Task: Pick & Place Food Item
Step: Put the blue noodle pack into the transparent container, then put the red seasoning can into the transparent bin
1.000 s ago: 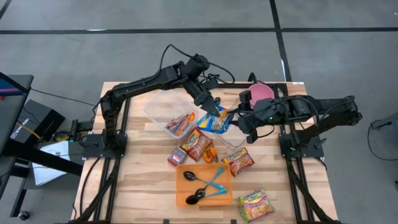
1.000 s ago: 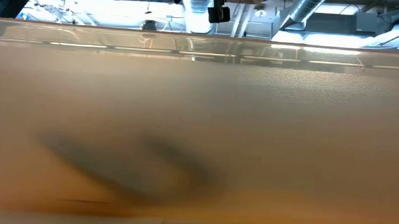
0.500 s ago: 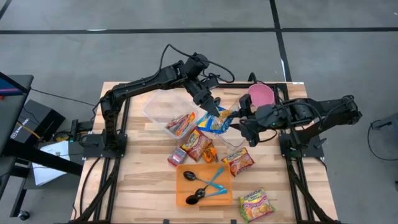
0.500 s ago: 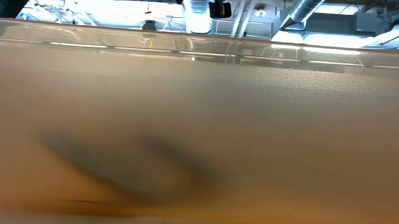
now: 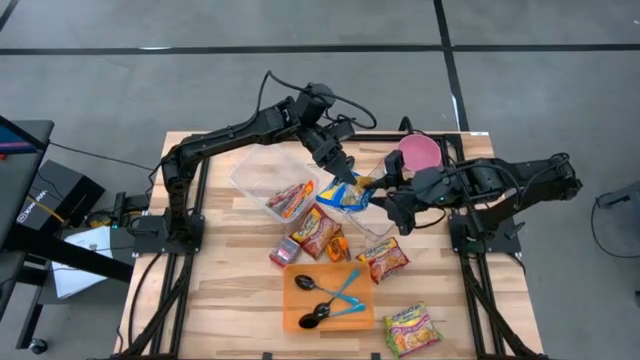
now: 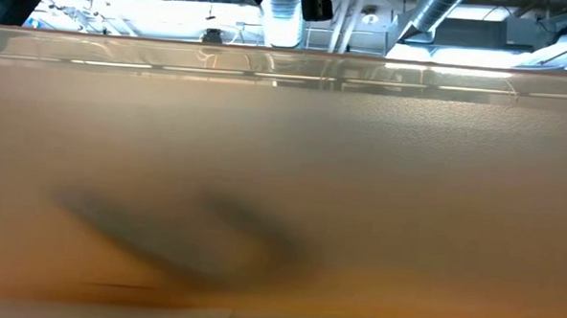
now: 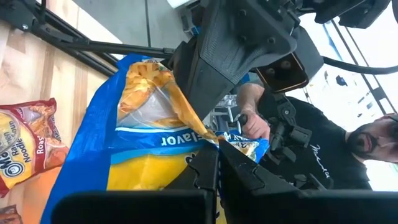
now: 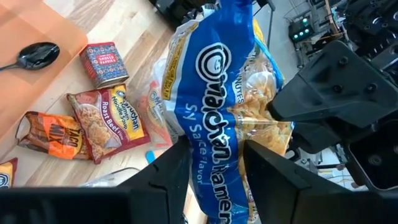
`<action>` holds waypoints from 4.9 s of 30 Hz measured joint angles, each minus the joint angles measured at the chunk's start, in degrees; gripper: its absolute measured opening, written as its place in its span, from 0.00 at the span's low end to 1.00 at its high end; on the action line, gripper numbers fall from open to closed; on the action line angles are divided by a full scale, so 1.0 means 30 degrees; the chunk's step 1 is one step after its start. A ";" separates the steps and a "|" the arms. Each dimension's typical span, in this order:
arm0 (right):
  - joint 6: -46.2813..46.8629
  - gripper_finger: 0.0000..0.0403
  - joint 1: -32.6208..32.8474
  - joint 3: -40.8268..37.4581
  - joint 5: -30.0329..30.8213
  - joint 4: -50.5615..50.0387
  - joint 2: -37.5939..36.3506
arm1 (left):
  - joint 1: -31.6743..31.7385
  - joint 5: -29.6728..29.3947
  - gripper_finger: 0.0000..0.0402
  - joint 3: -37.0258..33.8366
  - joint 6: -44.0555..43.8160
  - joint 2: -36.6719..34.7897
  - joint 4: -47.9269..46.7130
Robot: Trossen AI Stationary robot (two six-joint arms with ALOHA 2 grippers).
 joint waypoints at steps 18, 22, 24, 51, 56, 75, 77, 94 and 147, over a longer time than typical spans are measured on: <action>-0.0214 0.01 0.0501 0.0000 0.0772 0.0026 -0.0015 | 0.0224 -0.0044 0.01 -0.0007 0.1224 0.0000 -0.0058; -0.0444 0.00 0.0943 0.0000 0.1487 -0.0148 -0.0015 | 0.0478 -0.0007 0.05 -0.0007 0.2360 0.0000 -0.0028; -0.0475 0.00 0.1073 0.0000 0.1568 -0.0268 -0.0015 | 0.0607 -0.0007 0.10 -0.0007 0.3010 0.0000 -0.0030; -0.1321 0.00 -0.1768 0.0271 -0.2911 0.1697 0.1897 | 0.1131 -0.2336 0.04 0.0007 1.2432 -0.9316 -0.4401; -0.2686 0.00 -0.3735 0.2566 -0.5231 0.2406 0.4796 | -0.0023 -0.8134 0.01 0.0007 1.3912 -1.1734 -0.6725; -0.3177 0.00 -0.8280 1.3634 -0.8789 0.2948 1.6278 | -0.2186 -1.3129 0.00 -0.0007 1.3784 -1.3387 -1.0734; -0.3177 0.00 -0.8493 1.4222 -0.9011 0.2851 1.7169 | -0.2193 -1.3118 0.00 -0.0007 1.3787 -1.3379 -1.0730; -0.3133 0.00 -0.9108 1.5402 -0.9605 0.3204 1.9997 | -0.2193 -1.2706 0.00 -0.0007 1.3087 -1.3427 -1.1276; -0.0976 0.22 -0.9092 1.5357 -0.9639 0.2884 2.1405 | -0.2550 -1.2614 0.00 -0.0007 1.2276 -1.3420 -1.1196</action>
